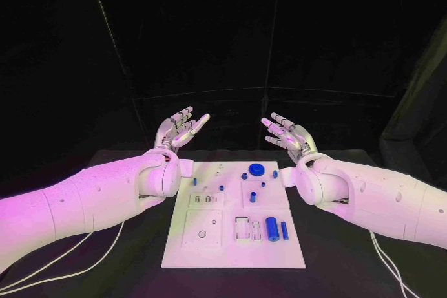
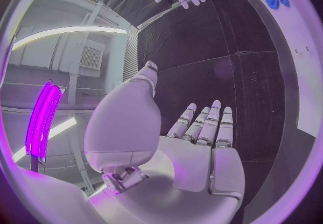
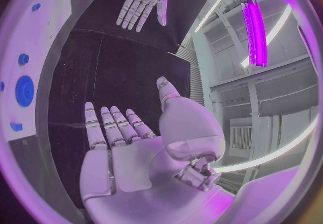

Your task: Assemble the parts on the task board

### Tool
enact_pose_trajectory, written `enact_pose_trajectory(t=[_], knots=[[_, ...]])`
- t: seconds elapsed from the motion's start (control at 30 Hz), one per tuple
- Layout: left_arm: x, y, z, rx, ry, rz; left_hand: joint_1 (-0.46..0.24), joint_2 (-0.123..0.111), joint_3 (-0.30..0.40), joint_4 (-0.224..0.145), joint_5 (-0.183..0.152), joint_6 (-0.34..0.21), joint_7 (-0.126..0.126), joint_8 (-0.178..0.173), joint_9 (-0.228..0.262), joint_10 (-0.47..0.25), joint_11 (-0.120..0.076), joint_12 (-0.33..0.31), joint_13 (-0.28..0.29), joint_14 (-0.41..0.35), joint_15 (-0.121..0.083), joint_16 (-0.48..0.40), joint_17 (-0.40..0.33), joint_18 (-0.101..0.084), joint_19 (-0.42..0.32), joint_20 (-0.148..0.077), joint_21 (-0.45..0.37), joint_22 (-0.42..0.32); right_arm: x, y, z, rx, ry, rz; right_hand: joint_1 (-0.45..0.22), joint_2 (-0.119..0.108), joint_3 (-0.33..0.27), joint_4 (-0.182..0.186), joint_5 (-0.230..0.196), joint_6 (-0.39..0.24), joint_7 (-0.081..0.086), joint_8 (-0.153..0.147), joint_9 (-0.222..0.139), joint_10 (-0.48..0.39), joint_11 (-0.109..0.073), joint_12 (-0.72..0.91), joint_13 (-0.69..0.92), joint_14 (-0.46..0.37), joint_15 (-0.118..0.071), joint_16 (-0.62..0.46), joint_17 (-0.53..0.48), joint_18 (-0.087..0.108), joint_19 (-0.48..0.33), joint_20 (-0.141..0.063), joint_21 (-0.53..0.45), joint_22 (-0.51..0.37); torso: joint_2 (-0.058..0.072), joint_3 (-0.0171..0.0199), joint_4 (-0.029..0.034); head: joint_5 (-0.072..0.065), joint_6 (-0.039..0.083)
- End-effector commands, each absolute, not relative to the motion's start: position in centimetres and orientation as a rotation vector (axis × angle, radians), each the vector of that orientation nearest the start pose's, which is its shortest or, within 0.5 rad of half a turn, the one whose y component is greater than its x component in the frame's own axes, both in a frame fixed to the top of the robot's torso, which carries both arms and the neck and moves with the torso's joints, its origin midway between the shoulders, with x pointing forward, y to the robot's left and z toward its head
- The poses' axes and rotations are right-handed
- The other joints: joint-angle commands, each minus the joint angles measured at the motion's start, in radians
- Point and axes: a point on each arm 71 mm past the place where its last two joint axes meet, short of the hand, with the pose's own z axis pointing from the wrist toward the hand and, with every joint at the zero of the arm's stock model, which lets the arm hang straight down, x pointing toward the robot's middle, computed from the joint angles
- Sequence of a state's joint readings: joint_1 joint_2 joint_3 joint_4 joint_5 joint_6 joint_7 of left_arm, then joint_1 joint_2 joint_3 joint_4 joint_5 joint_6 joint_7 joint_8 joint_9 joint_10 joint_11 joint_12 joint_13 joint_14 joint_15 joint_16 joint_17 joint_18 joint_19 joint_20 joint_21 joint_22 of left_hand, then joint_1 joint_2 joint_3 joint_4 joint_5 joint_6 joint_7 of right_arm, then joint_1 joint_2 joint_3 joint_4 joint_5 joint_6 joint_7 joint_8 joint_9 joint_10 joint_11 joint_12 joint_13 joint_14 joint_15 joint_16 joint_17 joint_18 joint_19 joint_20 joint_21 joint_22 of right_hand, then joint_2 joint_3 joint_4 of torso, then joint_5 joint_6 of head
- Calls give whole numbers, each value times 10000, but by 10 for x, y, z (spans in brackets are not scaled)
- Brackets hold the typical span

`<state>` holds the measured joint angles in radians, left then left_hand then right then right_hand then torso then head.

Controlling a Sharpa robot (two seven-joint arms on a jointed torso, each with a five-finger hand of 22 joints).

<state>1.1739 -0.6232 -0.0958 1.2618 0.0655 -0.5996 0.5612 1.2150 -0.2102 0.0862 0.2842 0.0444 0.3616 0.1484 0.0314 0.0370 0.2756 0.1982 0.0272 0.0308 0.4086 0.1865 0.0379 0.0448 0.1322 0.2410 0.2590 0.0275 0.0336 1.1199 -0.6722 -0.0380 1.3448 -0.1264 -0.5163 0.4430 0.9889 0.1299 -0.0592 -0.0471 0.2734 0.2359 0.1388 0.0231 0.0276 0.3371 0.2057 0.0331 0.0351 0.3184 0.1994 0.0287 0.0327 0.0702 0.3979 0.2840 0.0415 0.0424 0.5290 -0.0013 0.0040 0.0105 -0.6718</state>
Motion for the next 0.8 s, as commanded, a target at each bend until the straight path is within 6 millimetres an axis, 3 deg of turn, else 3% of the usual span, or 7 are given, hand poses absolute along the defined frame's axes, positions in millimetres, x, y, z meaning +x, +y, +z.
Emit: enact_pose_trajectory(t=[0.03, 0.1, 0.17, 0.3, 0.33, 0.63, 0.8], knots=[[530, 190, -212, -11120, 11609, -13914, 462, -62, 46, 147, 74, 187, 893, 69, 26, 165, 70, 56, 28, 230, 61, 75, 28, 205, 51, 161, 70, 23, 510, -171, -222, 8983, 15054, 14476, 1065, 150, 8, -481, -301, 798, 1385, 149, 90, 1233, 384, 158, 99, 1171, 312, 166, 95, 378, 693, 65, 120, 87, -5, -1, 2, 0, -2], [531, 190, -212, -11097, 11593, -13943, 457, -48, 53, 147, 73, 215, 908, 77, 31, 196, 85, 62, 33, 265, 72, 85, 34, 203, 45, 166, 73, 24, 513, -170, -222, 8723, 15303, 14565, 1726, 70, 12, -932, -449, 1896, 1456, 299, 181, 2794, 455, 335, 188, 2988, 315, 412, 211, 598, 1914, 70, 369, 220, -5, -1, 2, 0, -2], [531, 190, -212, -11097, 11593, -13943, 453, -30, 61, 145, 72, 245, 922, 85, 36, 225, 99, 69, 37, 302, 81, 94, 40, 200, 46, 172, 77, 27, 515, -169, -222, 8534, 15486, 14622, 2217, 11, 51, -1287, -575, 3304, 1345, 536, 307, 4837, 269, 681, 325, 5002, 82, 790, 339, 826, 3197, 54, 709, 366, -5, -1, 2, 0, -2], [531, 190, -212, -11097, 11593, -13943, 453, -7, 77, 144, 71, 275, 939, 92, 41, 265, 117, 75, 42, 352, 94, 105, 48, 198, 48, 181, 82, 31, 517, -168, -222, 8387, 15630, 14662, 2751, -18, 160, -1717, -767, 5580, 1086, 888, 449, 6031, -43, 926, 304, 6181, -258, 1002, 325, 1127, 4009, 21, 1044, 426, -5, -1, 2, 0, -2], [529, 203, -215, -11206, 11542, -13808, 454, 10, 90, 142, 70, 295, 951, 96, 44, 293, 129, 79, 45, 384, 104, 111, 53, 196, 51, 188, 86, 33, 523, -197, -218, 6691, 14950, 12842, 2831, -11, 187, -1796, -786, 6049, 1026, 954, 470, 6255, -109, 959, 299, 6413, -325, 1034, 325, 1148, 4175, -16, 1112, 434, 76, 14, -40, -75, -94], [519, 213, -213, -11099, 11802, -14232, 591, 566, 436, 91, 49, 1121, 1285, 245, 131, 1567, 476, 279, 164, 2065, 362, 476, 247, 57, 453, 280, 208, 109, 522, -208, -213, 4793, 15154, 11685, 2922, 105, 327, -2326, -857, 7382, 740, 882, 394, 7626, -498, 797, 271, 7918, -800, 1013, 309, 1157, 5558, -490, 1632, 458, 298, 55, -20, -60, 2], [513, 218, -211, -10911, 12005, -14488, 821, 1029, 629, -110, 36, 2868, 1305, 609, 309, 4992, 435, 1076, 479, 3879, 282, 1102, 454, 120, 1941, 294, 642, 331, 524, -210, -207, 3393, 15545, 10932, 2976, 105, 433, -2425, -823, 7691, 625, 784, 392, 8055, -641, 642, 278, 8360, -965, 927, 315, 1158, 6031, -680, 1816, 469, 480, 78, 36, -89, 73]])
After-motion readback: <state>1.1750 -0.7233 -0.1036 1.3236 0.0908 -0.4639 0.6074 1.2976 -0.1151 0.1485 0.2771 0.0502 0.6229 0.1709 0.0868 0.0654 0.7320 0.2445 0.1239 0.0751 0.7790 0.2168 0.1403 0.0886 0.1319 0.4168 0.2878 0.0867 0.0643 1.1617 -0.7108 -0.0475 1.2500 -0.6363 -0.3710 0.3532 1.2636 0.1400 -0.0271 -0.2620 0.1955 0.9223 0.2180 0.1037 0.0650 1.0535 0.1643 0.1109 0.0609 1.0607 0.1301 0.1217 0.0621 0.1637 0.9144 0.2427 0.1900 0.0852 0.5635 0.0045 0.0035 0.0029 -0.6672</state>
